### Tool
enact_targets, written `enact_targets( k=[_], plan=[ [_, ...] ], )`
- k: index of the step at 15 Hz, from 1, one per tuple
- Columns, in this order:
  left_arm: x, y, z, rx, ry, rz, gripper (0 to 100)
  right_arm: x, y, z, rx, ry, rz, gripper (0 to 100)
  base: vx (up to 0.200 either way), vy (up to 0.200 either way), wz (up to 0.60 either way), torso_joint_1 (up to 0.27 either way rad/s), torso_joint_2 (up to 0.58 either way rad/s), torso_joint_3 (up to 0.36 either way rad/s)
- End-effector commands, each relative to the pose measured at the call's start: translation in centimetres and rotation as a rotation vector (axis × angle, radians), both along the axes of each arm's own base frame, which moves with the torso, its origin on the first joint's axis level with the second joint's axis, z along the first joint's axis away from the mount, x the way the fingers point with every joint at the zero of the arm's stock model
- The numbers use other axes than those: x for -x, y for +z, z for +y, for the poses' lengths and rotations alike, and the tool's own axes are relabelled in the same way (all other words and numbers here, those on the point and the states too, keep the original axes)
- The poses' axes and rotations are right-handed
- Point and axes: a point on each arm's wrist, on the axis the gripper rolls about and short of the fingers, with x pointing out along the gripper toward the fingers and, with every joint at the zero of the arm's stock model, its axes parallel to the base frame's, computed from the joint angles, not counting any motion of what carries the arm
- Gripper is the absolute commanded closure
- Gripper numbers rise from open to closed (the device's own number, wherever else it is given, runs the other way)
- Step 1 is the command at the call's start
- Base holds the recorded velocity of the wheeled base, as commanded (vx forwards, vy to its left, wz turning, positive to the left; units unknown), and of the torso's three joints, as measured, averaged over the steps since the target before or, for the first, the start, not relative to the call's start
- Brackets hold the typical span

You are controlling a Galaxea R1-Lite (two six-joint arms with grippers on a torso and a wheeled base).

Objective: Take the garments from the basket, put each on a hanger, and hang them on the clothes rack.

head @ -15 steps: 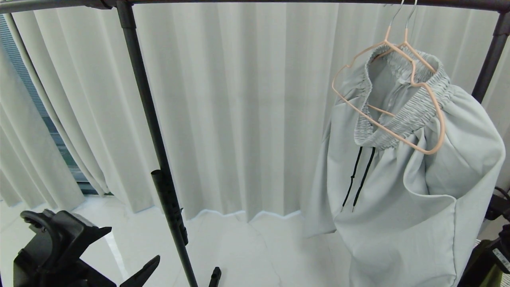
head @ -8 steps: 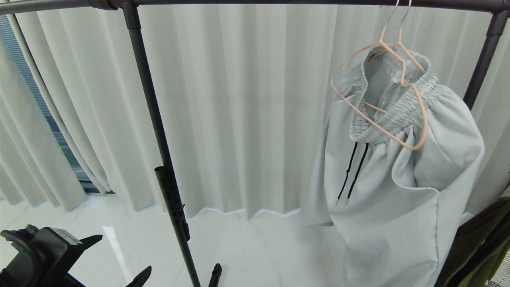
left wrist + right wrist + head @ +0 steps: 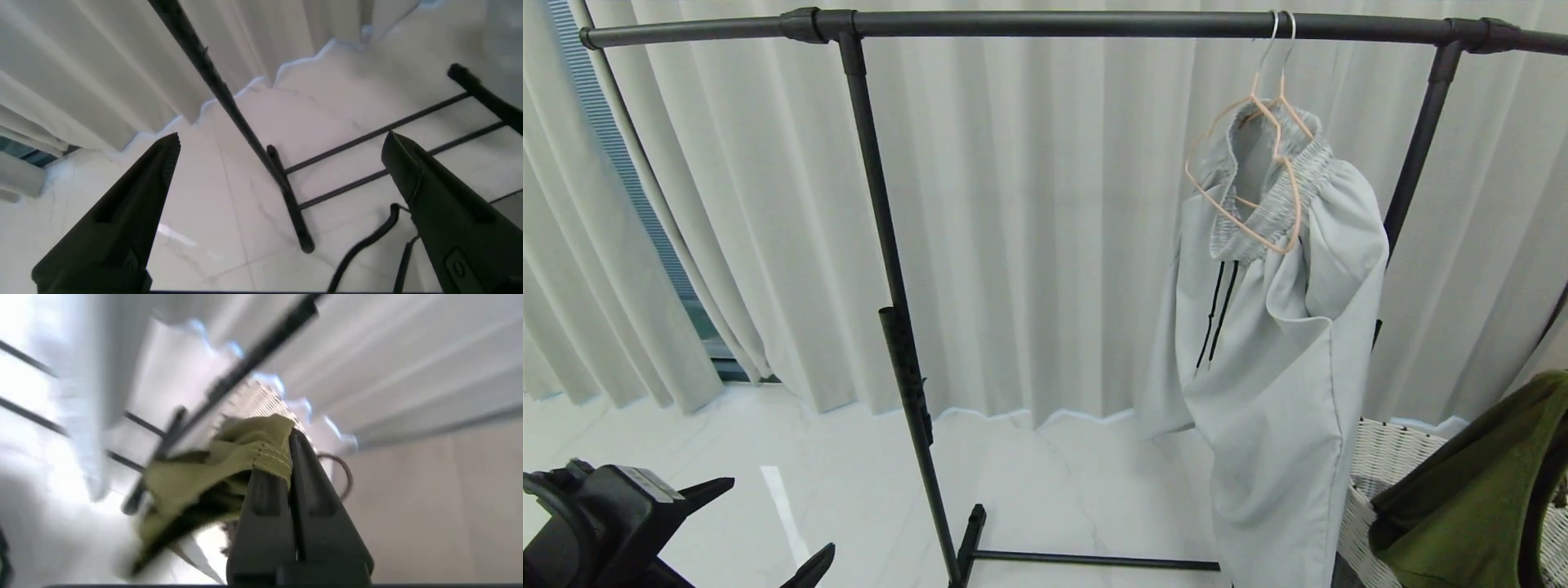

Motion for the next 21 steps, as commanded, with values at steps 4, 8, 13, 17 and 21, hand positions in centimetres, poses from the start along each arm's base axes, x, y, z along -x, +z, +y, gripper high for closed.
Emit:
enact_targets(
  k=[4, 8, 13, 17, 21],
  plan=[
    [0.2, 1.0, -2.6, 0.027, -0.224, -0.002, 0, 0.1, 1.7, 2.8, -0.088, 0.19, -0.034, 100, 0.0, 0.0, 0.0, 0.0, 0.0, 0.0],
    [-1.5, 3.8, -7.3, 0.166, -0.337, 0.06, 0, 0.0, 2.5, 4.5, -0.176, 0.3, -0.037, 100, 0.0, 0.0, 0.0, 0.0, 0.0, 0.0],
    [-4.5, 2.8, -13.9, 0.245, -0.382, 0.153, 0, -0.6, 3.1, 5.9, -0.289, 0.435, -0.055, 100, 0.0, 0.0, 0.0, 0.0, 0.0, 0.0],
    [-5.0, -0.1, -20.2, 0.327, -0.532, 0.187, 0, -0.9, 3.1, 6.8, -0.347, 0.468, -0.043, 100, 0.0, 0.0, 0.0, 0.0, 0.0, 0.0],
    [-6.3, -0.5, -25.6, 0.477, -0.534, 0.237, 0, -1.8, 2.2, 7.9, -0.371, 0.487, -0.008, 100, 0.0, 0.0, 0.0, 0.0, 0.0, 0.0]
  ],
)
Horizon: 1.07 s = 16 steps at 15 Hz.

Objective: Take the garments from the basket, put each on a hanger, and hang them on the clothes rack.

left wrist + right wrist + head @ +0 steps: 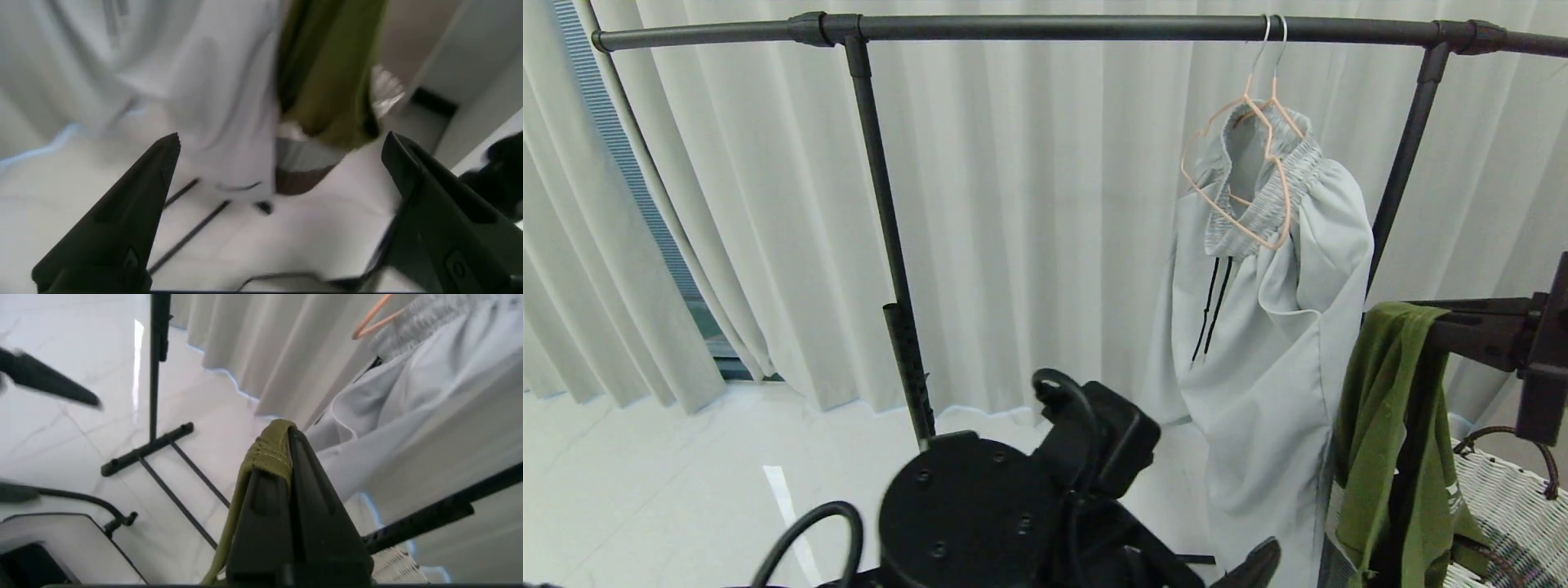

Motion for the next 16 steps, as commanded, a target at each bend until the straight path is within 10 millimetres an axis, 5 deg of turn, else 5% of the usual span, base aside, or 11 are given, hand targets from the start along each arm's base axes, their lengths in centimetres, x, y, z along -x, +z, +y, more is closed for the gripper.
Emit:
enact_targets(
  k=[1, 5, 16],
  plan=[
    [-1.0, -1.6, -3.7, 0.016, -0.012, 0.057, 0, -0.6, -0.9, 0.6, 0.015, 0.012, 0.029, 100, 0.0, 0.0, 0.0, 0.0, 0.0, 0.0],
    [-2.1, -1.1, -5.9, 0.093, -0.018, 0.092, 0, -0.4, -1.8, 1.1, 0.014, 0.039, 0.043, 100, 0.0, 0.0, 0.0, 0.0, 0.0, 0.0],
    [-5.4, -7.9, -11.0, 0.019, -0.049, 0.151, 0, 0.7, -2.0, 1.3, 0.014, 0.088, 0.037, 100, 0.0, 0.0, 0.0, 0.0, 0.0, 0.0]
  ],
)
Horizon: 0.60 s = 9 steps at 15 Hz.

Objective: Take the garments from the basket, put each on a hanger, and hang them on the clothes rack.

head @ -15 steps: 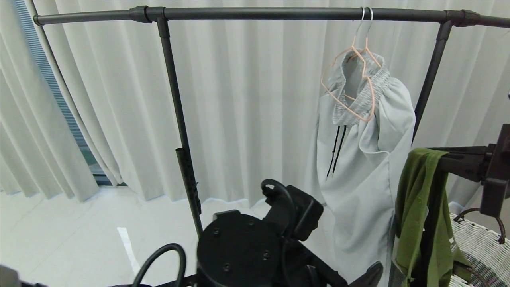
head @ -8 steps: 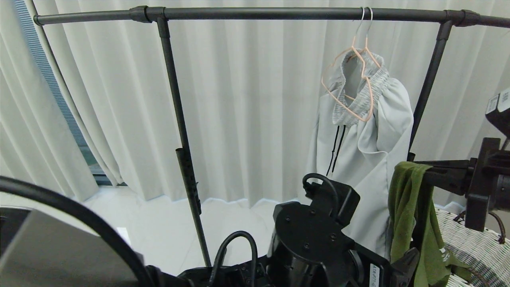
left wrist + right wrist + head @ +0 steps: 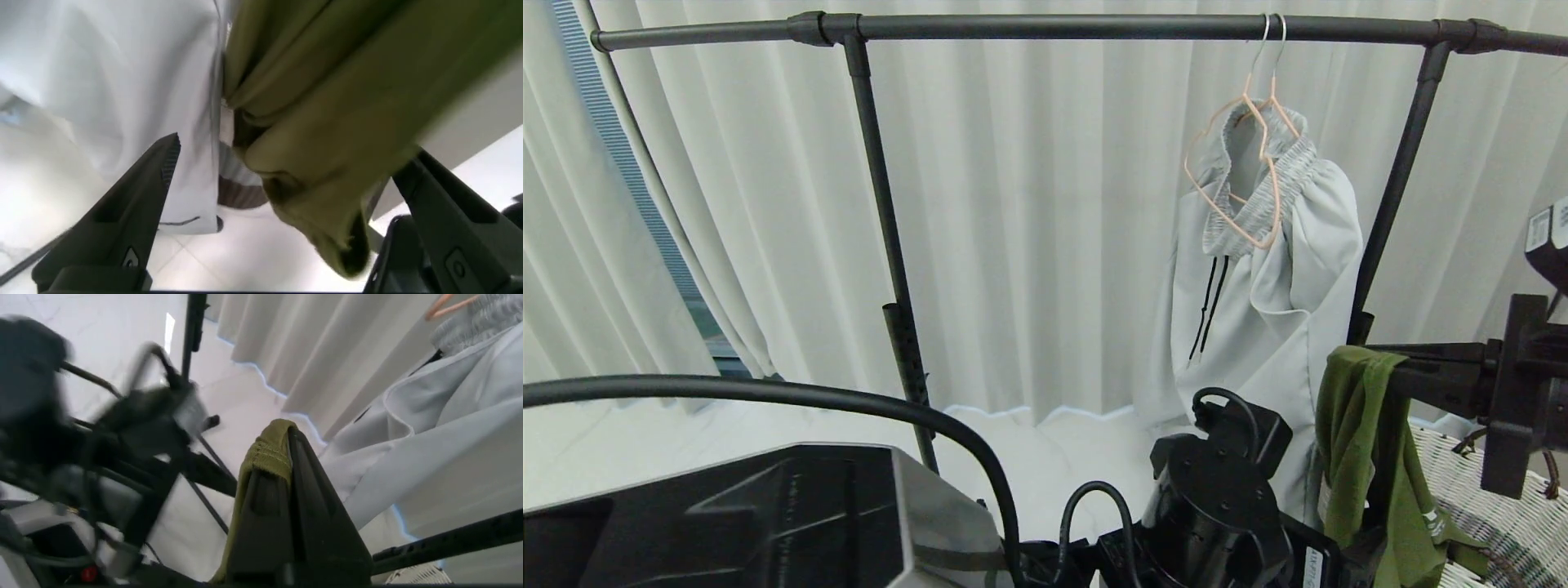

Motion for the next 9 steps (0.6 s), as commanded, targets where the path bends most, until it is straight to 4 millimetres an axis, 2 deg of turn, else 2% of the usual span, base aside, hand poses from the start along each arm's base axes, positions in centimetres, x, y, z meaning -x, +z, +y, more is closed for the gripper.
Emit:
enact_targets(
  k=[1, 6, 9],
  plan=[
    [-0.5, -2.6, -0.6, -0.048, 0.003, 0.026, 0, 0.4, 0.0, -0.2, -0.004, 0.003, -0.006, 100, 0.0, 0.0, 0.0, 0.0, 0.0, 0.0],
    [-0.1, -4.7, -0.8, -0.099, -0.009, 0.051, 0, 0.9, 0.2, -0.6, -0.014, 0.003, -0.02, 100, 0.0, 0.0, 0.0, 0.0, 0.0, 0.0],
    [0.9, -6.1, -0.1, -0.154, -0.022, 0.077, 0, 0.9, 0.3, -0.7, -0.018, 0.002, -0.025, 100, 0.0, 0.0, 0.0, 0.0, 0.0, 0.0]
  ],
)
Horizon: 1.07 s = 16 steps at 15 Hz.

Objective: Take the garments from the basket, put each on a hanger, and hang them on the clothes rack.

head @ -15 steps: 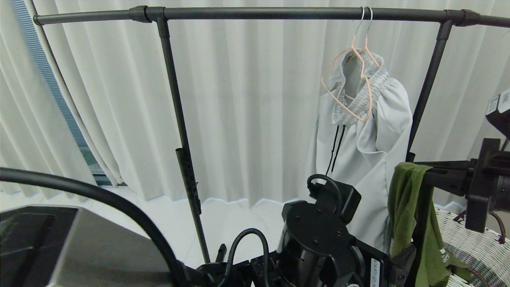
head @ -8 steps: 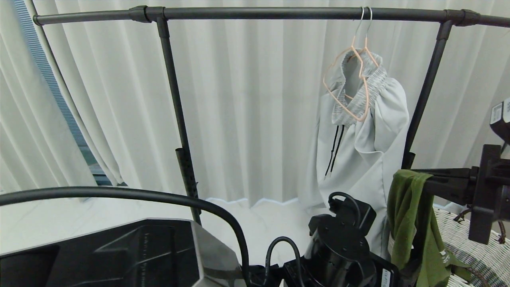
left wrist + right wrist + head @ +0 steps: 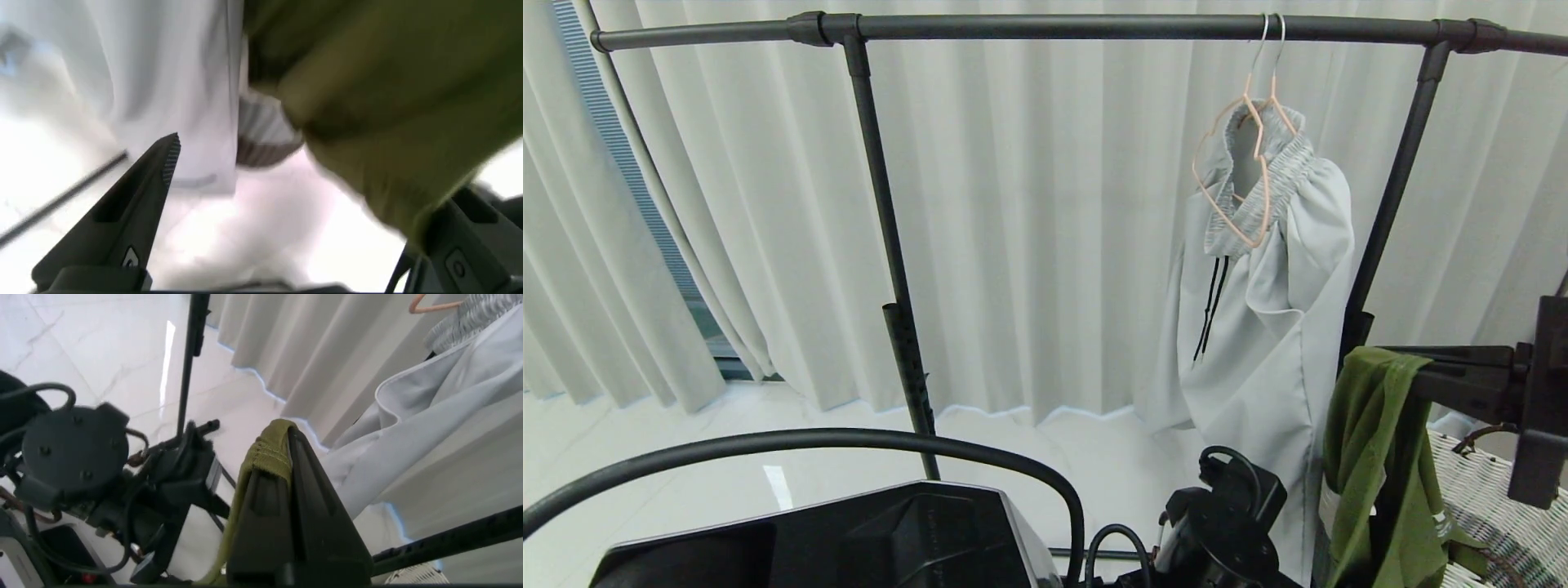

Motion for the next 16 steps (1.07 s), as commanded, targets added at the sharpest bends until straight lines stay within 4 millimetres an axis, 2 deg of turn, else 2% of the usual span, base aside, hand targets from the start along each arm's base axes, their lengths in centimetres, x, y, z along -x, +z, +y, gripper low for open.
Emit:
enact_targets(
  k=[1, 2, 7, 10, 14, 15, 16],
  plan=[
    [0.5, -0.8, 0.5, -0.033, -0.004, 0.017, 0, 0.1, 0.1, 0.0, -0.004, 0.001, -0.005, 100, 0.0, 0.0, 0.0, 0.0, 0.0, 0.0],
    [0.5, -0.8, 0.7, -0.035, -0.004, 0.017, 100, 0.0, 0.1, 0.0, -0.004, 0.0, -0.005, 100, 0.0, 0.0, 0.0, 0.0, 0.0, 0.0],
    [1.2, -0.5, 0.3, 0.003, -0.002, -0.031, 100, 0.0, 0.0, 0.0, -0.001, -0.002, -0.002, 100, 0.0, 0.0, 0.0, 0.0, 0.0, 0.0],
    [1.4, -1.1, 1.4, -0.028, -0.003, -0.194, 100, 0.0, -0.6, -0.1, 0.012, -0.005, 0.018, 100, 0.0, 0.0, 0.0, 0.0, 0.0, 0.0],
    [2.2, -0.6, 3.5, -0.113, 0.044, -0.218, 100, 0.2, -1.1, -0.3, 0.006, -0.013, 0.045, 100, 0.0, 0.0, 0.0, 0.0, 0.0, 0.0],
    [2.4, 0.4, 4.0, -0.139, 0.043, -0.204, 100, 0.2, -1.2, -0.3, 0.007, -0.013, 0.047, 100, 0.0, 0.0, 0.0, 0.0, 0.0, 0.0],
    [2.1, 2.3, 4.9, -0.16, 0.051, -0.177, 100, 0.3, -1.5, -0.3, 0.012, -0.013, 0.053, 100, 0.0, 0.0, 0.0, 0.0, 0.0, 0.0]
  ],
)
